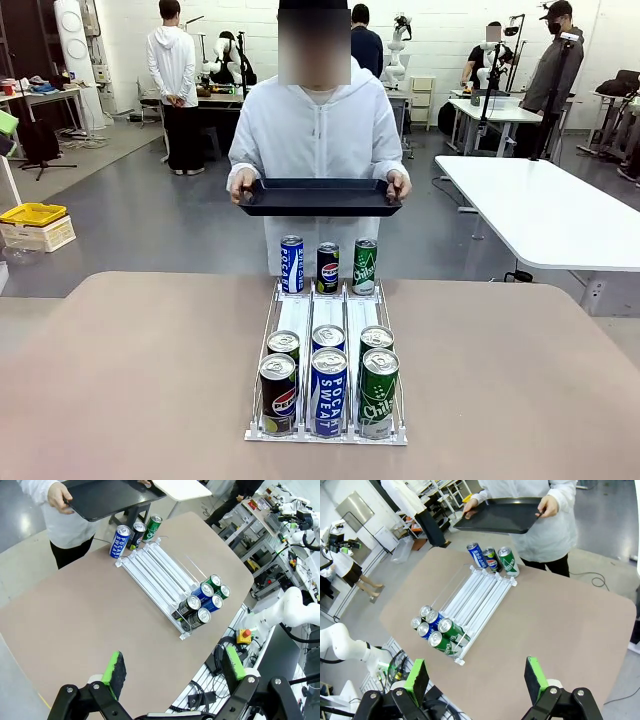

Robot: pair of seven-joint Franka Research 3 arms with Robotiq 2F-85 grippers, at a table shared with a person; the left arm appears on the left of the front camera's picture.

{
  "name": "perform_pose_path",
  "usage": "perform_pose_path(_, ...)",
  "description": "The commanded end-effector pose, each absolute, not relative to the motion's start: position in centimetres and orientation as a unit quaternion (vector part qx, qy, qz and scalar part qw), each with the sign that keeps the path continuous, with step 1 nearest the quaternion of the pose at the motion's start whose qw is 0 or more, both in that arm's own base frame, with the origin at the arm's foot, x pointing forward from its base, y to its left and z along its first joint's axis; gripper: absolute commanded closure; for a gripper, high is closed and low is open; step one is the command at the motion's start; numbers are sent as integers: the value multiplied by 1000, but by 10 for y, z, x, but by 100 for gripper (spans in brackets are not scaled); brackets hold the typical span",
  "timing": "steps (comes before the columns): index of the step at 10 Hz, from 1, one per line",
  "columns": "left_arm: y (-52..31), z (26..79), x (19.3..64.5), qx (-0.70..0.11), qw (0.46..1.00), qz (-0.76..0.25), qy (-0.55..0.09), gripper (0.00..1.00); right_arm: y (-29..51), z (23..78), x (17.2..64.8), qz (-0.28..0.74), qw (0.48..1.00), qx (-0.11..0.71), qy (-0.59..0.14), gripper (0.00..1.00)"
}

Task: Retrieve and hand over the desired beverage to the person.
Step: Pick up a can of the same type that the person held from the Automatic Can Dispenser.

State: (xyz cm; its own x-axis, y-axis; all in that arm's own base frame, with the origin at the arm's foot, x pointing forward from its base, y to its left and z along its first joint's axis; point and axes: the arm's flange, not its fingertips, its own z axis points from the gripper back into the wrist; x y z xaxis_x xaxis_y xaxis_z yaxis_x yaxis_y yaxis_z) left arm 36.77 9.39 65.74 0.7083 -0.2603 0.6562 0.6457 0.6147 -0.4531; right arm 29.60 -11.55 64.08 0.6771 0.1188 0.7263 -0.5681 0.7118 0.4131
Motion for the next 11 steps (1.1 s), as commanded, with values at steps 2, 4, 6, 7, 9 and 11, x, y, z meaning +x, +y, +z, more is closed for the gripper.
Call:
perform_pose_path(2,95,658,368,-355,848,-275,-281,0,-115,641,299,206,849,334,-355,0)
perform_pose_path(4,95,658,368,-355,848,-275,-281,0,-115,641,299,206,849,334,-355,0)
perform_pose_path(6,95,658,368,-355,848,-275,-281,0,-115,641,299,206,849,334,-355,0)
perform_pose_path(7,95,658,368,-355,848,-275,-281,0,-115,641,299,206,849,334,-355,0)
perform_pose_path(9,95,658,368,-355,848,-275,-281,0,-115,641,299,206,849,334,-355,0)
perform_pose_path(11,95,658,368,-355,848,-275,-281,0,-115,641,299,206,849,334,-355,0)
